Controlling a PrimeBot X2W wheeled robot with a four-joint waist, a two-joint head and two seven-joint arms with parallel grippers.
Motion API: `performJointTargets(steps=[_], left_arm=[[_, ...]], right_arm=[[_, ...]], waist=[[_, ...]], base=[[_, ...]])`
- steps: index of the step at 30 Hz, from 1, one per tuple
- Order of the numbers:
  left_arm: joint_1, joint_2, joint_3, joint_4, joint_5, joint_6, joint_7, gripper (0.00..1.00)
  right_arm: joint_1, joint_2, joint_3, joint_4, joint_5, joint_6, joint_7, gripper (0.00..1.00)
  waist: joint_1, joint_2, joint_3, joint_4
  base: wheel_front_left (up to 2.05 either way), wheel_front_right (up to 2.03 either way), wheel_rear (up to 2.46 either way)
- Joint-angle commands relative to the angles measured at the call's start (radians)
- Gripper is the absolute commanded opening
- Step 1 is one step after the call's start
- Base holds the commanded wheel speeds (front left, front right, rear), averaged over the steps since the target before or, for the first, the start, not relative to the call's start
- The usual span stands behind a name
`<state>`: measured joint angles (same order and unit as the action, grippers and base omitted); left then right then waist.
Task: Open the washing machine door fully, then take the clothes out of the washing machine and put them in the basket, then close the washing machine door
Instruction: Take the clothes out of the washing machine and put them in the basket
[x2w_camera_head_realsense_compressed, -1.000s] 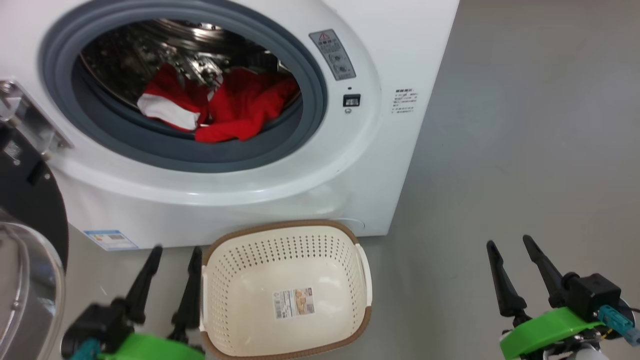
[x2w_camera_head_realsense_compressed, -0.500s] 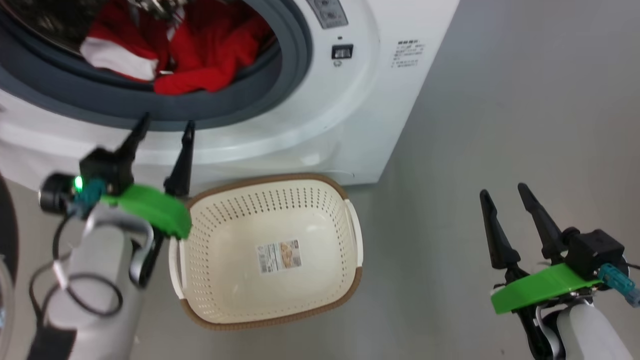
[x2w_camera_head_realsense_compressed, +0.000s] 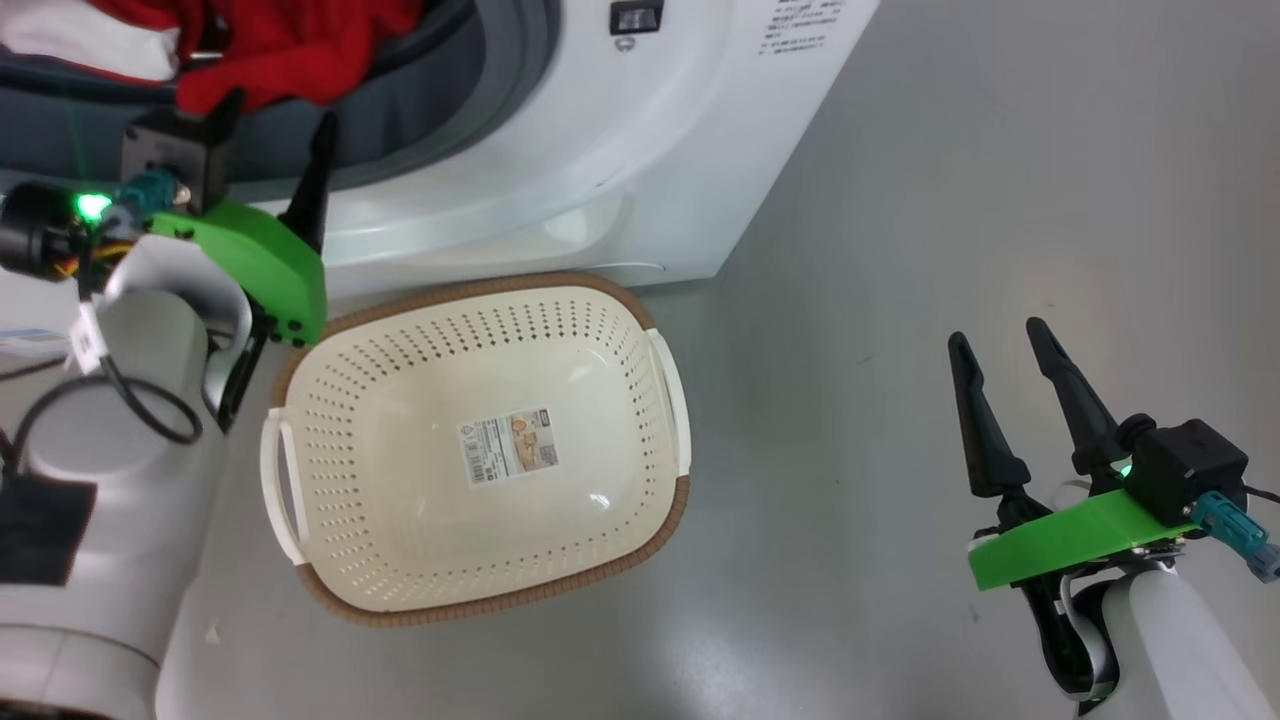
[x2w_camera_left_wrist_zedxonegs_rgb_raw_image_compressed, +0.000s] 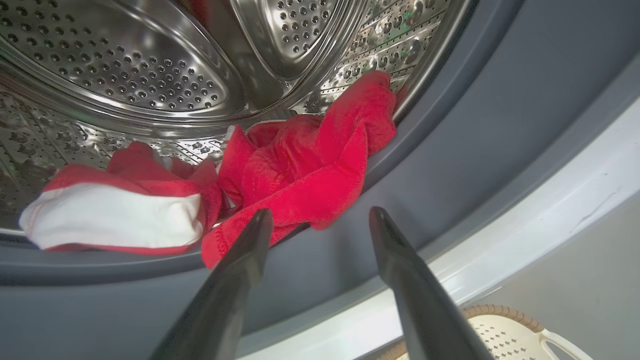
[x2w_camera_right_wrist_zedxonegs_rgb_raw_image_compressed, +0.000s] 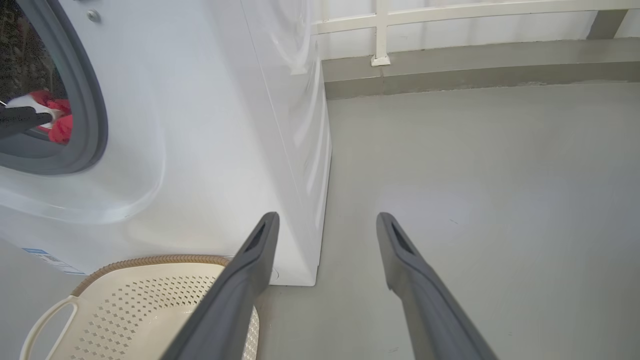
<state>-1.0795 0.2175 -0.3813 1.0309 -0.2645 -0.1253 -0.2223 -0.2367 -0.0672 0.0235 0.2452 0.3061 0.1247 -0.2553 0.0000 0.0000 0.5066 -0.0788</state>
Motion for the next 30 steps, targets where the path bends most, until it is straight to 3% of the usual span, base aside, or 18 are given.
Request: performJointTargets(steps=[1,14,30], left_arm=[[-0.04,0.053,0.007,0.003,-0.002,-0.005,-0.011,1.0],[-0.203,0.05,-0.088,0.157,0.004,-0.005,-0.026,1.0],[-0.248,0.06,-0.183,0.214,-0.097,-0.005,-0.006,1.0]], right_arm=[[-0.015,0.001,0.029,-0.024,-0.001,0.006,-0.006,1.0],[-0.044,0.01,0.065,-0.027,0.005,0.006,-0.006,1.0],[-0.051,0.015,0.068,-0.032,0.011,0.006,-0.006,1.0]], waist=[[0.0,0.0,0.02,-0.013],[0.0,0.0,0.069,-0.042],[0.0,0.0,0.084,-0.065]], base=[[0.0,0.0,0.0],[0.0,0.0,0.0],[0.0,0.0,0.0]])
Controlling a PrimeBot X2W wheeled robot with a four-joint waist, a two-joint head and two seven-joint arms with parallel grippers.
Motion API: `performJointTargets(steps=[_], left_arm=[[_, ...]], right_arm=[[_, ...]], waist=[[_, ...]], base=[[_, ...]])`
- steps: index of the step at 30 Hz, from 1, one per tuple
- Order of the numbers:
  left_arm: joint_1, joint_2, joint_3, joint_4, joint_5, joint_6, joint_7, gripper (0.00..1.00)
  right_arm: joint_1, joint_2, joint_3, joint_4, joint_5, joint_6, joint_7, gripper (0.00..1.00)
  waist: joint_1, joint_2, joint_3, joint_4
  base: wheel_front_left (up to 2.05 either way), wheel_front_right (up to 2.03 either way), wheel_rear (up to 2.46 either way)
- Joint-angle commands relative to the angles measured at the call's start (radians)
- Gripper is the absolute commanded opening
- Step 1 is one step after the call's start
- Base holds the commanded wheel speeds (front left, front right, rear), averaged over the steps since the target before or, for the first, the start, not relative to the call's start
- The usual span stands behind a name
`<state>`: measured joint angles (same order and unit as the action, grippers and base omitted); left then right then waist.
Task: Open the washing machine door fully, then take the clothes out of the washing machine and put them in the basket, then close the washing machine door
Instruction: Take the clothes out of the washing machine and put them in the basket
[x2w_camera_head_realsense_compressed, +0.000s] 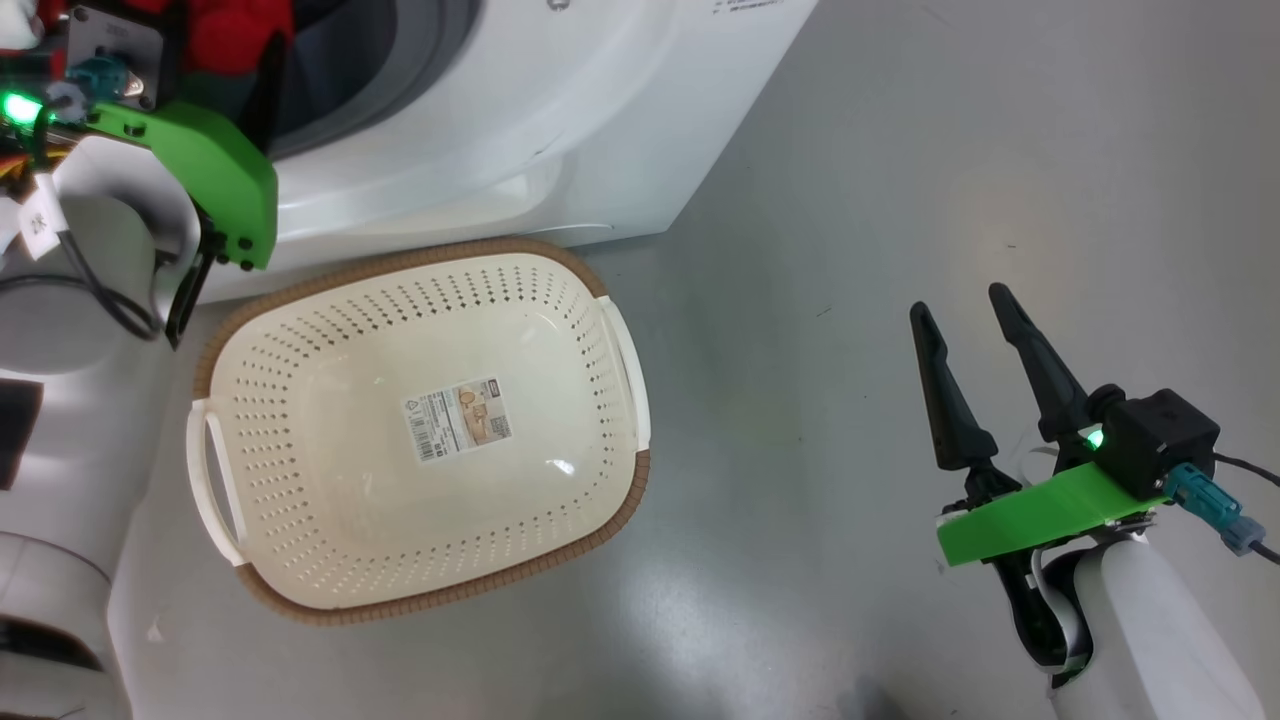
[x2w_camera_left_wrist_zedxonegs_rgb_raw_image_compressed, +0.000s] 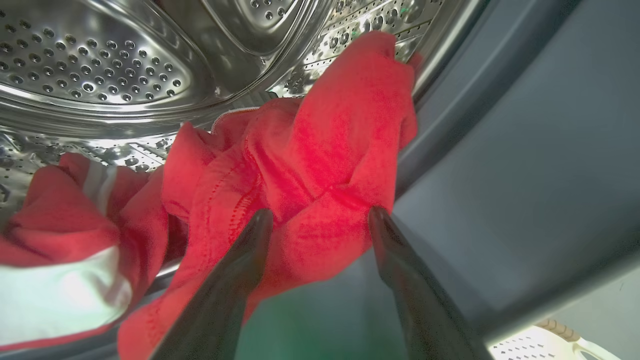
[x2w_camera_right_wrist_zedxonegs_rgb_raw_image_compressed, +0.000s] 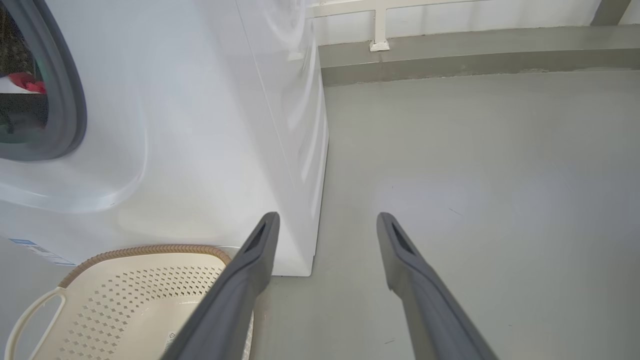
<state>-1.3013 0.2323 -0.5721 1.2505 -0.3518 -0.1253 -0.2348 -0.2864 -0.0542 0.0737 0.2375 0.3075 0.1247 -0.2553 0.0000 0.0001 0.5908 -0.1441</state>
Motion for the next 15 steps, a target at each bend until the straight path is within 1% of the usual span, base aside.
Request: performJointTargets(steps=[1,2,4,6,7,15], left_arm=[[-0.027,0.045,0.002,-0.004,-0.015,-0.005,0.01,0.65],[-0.028,0.045,-0.004,-0.002,-0.02,-0.005,0.012,0.41],[-0.029,0.045,-0.015,0.0,-0.03,-0.005,0.012,0.2],[-0.028,0.044,-0.027,0.001,-0.041,-0.005,0.011,0.05],[-0.028,0.044,-0.032,0.001,-0.047,-0.005,0.01,0.0],[-0.016,0.044,-0.048,-0.022,-0.107,-0.005,-0.014,0.0]], right_arm=[[-0.002,0.002,0.018,-0.024,0.01,0.006,-0.006,1.0],[-0.004,0.003,0.017,-0.023,0.01,0.006,-0.006,1.0],[-0.006,0.003,0.016,-0.023,0.009,0.006,-0.006,1.0],[-0.007,0.003,0.015,-0.023,0.009,0.006,-0.006,1.0],[-0.007,0.003,0.014,-0.023,0.008,0.006,-0.006,1.0],[-0.003,0.003,0.005,-0.023,0.003,0.006,-0.006,1.0]], waist=[[0.0,-0.0001,0.0,0.0],[0.0,-0.0001,0.0,0.0],[0.0,-0.0001,-0.002,0.001],[0.0,-0.0001,-0.005,0.002],[0.0,-0.0001,-0.006,0.003],[0.0,-0.0001,-0.02,0.02]], base=[[0.0,0.0,0.0],[0.0,0.0,0.0],[0.0,0.0,0.0],[0.0,0.0,0.0],[0.0,0.0,0.0],[0.0,0.0,0.0]])
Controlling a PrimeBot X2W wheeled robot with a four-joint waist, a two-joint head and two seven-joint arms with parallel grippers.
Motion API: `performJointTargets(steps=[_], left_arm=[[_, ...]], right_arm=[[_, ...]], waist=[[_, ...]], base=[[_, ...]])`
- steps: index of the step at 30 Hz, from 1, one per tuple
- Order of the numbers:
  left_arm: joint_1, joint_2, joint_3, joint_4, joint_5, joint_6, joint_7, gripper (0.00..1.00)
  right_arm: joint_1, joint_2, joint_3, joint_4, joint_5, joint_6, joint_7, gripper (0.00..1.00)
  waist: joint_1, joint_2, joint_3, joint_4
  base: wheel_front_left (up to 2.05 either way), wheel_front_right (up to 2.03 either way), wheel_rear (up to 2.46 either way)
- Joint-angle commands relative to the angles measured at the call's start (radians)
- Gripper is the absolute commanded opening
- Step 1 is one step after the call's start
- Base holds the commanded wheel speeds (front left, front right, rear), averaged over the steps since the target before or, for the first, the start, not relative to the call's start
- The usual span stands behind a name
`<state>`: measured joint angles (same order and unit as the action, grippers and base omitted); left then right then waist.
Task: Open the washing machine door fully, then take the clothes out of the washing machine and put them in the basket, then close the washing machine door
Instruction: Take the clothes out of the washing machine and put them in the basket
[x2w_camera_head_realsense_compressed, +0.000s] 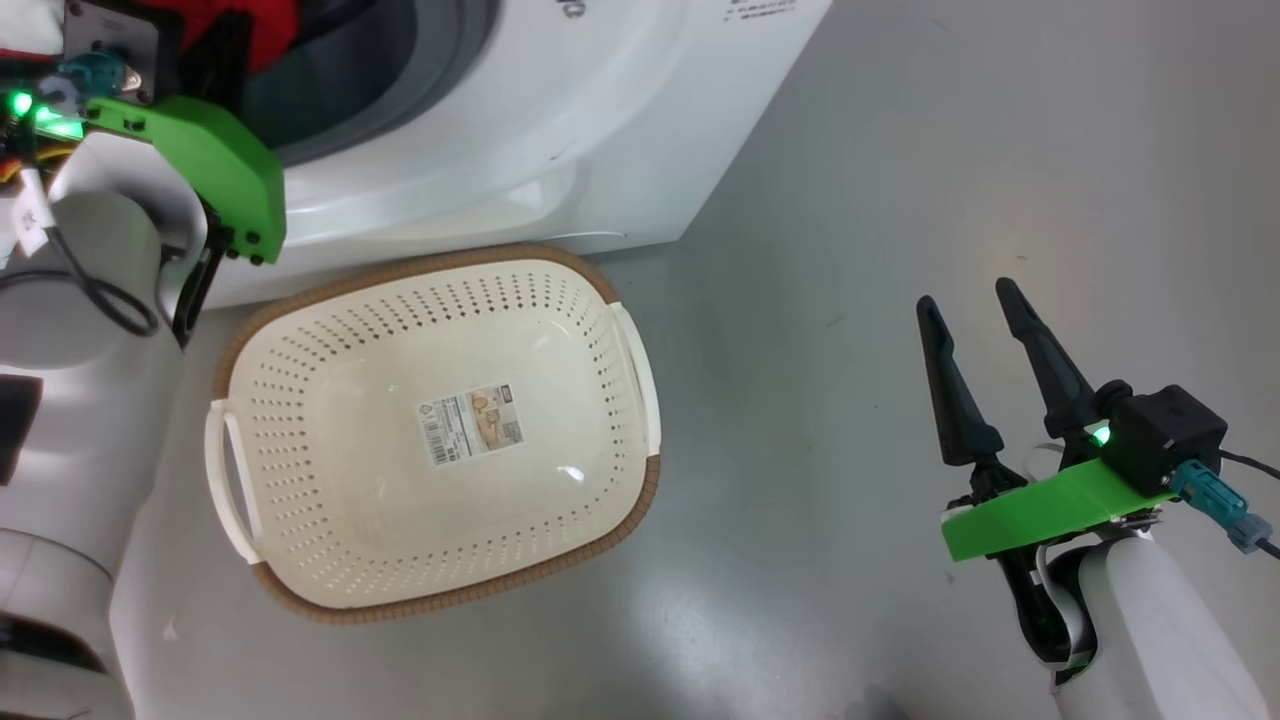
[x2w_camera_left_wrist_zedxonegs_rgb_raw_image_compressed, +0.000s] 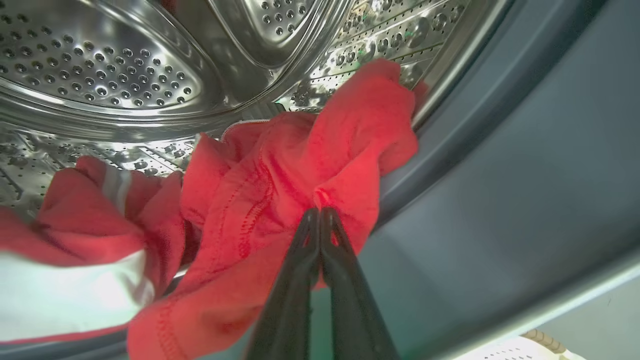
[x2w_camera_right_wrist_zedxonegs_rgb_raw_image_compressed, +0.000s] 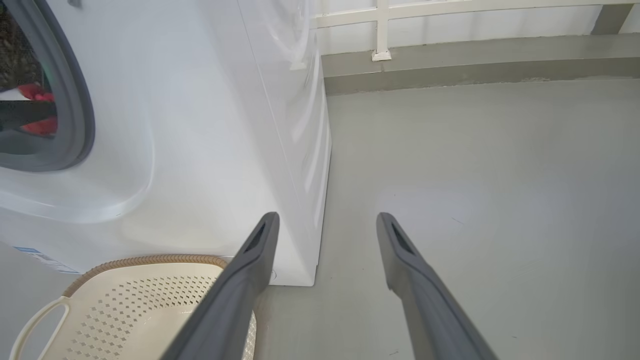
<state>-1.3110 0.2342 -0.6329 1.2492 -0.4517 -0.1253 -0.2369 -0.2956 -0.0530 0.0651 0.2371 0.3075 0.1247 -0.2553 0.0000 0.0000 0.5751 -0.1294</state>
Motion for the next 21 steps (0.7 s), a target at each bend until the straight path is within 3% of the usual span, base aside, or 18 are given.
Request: performJointTargets(steps=[1,5,11,21], left_arm=[[-0.003,0.041,0.017,-0.027,-0.016,-0.005,-0.016,0.0],[0.021,0.04,0.061,-0.058,-0.053,0.002,-0.024,0.0],[0.133,0.039,0.181,-0.231,-0.08,0.031,-0.025,0.0],[0.355,0.004,0.38,-0.459,-0.021,0.041,-0.025,0.0]], right_arm=[[0.008,0.002,0.012,-0.022,0.001,0.006,-0.006,1.0],[0.016,0.001,0.004,-0.024,-0.004,0.006,-0.006,1.0],[0.035,-0.01,-0.004,-0.024,-0.009,0.006,-0.006,1.0],[0.077,-0.03,-0.014,-0.03,-0.012,0.006,-0.006,1.0]], waist=[[0.0,0.0,-0.008,0.01],[0.0,0.0,-0.026,0.027],[0.0,0.0,-0.065,0.052],[0.0,0.0,-0.119,0.085]], base=[[0.0,0.0,0.0],[0.0,0.0,0.0],[0.0,0.0,0.0],[0.0,0.0,0.0]])
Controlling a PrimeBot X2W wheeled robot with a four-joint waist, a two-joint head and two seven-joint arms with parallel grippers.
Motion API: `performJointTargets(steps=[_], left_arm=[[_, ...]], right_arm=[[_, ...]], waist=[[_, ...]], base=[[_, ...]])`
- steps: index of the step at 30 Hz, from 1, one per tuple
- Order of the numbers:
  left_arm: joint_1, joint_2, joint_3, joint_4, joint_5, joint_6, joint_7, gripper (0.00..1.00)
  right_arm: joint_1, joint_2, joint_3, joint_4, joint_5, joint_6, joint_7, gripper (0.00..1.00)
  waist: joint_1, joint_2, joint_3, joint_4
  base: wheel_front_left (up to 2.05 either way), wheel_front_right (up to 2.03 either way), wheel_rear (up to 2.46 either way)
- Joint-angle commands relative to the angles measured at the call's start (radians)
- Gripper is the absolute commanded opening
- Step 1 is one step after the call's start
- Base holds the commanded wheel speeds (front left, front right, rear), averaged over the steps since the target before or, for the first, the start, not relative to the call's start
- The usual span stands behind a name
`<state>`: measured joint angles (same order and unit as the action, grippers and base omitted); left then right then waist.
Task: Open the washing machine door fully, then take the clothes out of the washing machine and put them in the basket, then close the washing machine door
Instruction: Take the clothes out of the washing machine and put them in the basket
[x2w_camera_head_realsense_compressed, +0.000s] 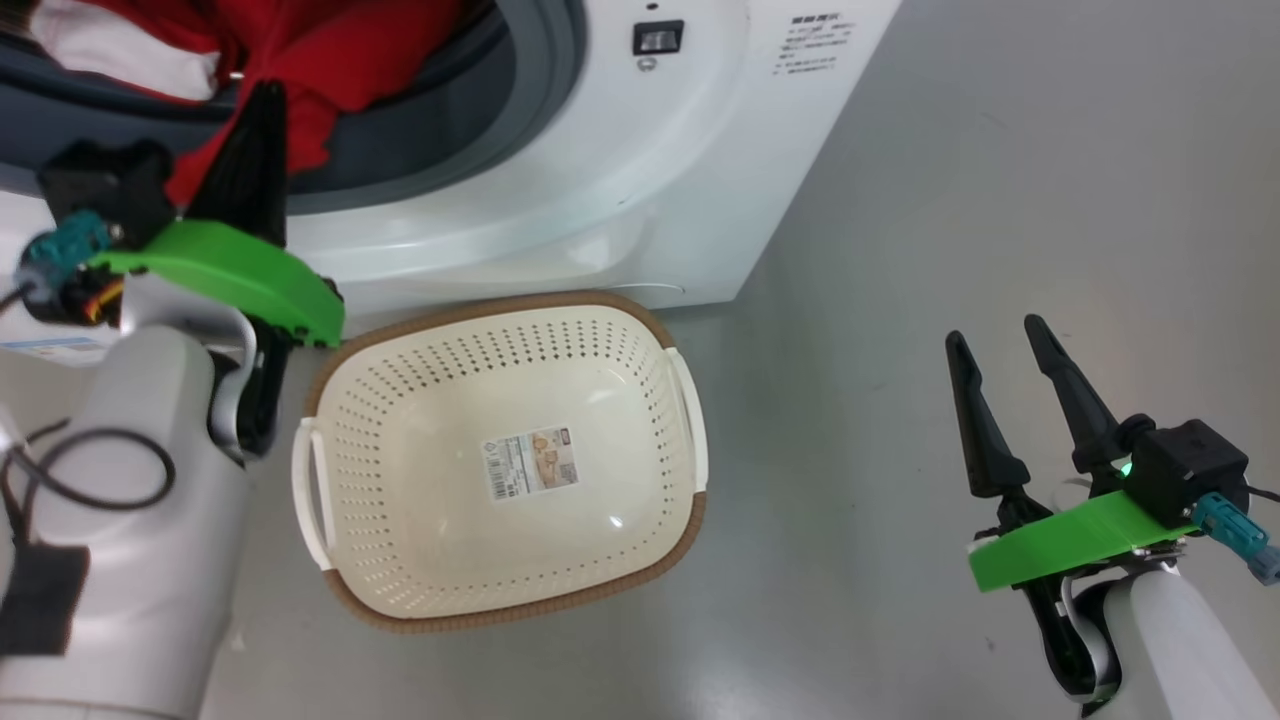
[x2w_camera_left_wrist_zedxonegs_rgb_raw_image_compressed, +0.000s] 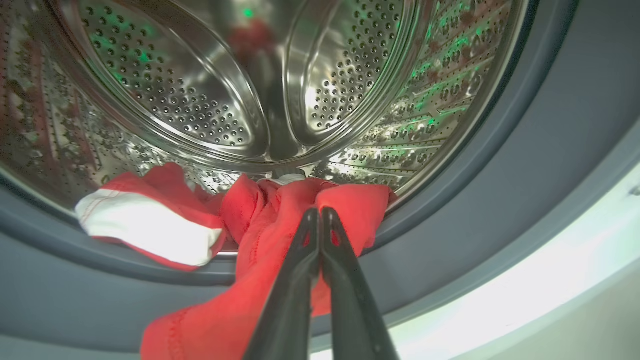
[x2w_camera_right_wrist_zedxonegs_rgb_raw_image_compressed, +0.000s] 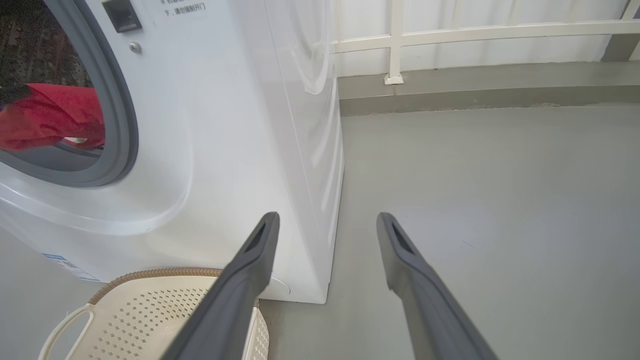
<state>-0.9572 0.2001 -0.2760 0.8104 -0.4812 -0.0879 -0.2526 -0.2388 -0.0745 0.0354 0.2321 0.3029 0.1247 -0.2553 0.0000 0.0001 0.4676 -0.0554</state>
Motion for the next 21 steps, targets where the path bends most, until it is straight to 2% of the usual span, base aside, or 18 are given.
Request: performJointTargets(steps=[1,13,14,21], left_arm=[[0.021,0.032,0.046,-0.042,0.017,0.003,-0.009,0.0],[0.242,-0.091,0.275,-0.349,0.152,-0.027,-0.009,0.0],[0.276,-0.108,0.302,-0.406,0.168,-0.032,-0.009,0.0],[0.384,-0.143,0.359,-0.615,0.193,-0.041,-0.009,0.0]], right_arm=[[0.023,-0.011,0.015,-0.026,-0.008,0.006,-0.006,1.0],[0.039,-0.029,-0.009,-0.021,-0.013,0.006,-0.006,1.0],[0.04,-0.03,-0.01,-0.019,-0.014,0.006,-0.006,1.0],[0.054,-0.032,-0.013,-0.018,-0.014,0.006,-0.006,1.0]], waist=[[0.0,-0.0001,-0.015,0.014],[0.0,-0.0001,-0.044,0.059],[0.0,-0.0001,-0.051,0.063],[0.0,-0.0001,-0.071,0.072]], base=[[0.0,0.0,0.0],[0.0,0.0,0.0],[0.0,0.0,0.0],[0.0,0.0,0.0]])
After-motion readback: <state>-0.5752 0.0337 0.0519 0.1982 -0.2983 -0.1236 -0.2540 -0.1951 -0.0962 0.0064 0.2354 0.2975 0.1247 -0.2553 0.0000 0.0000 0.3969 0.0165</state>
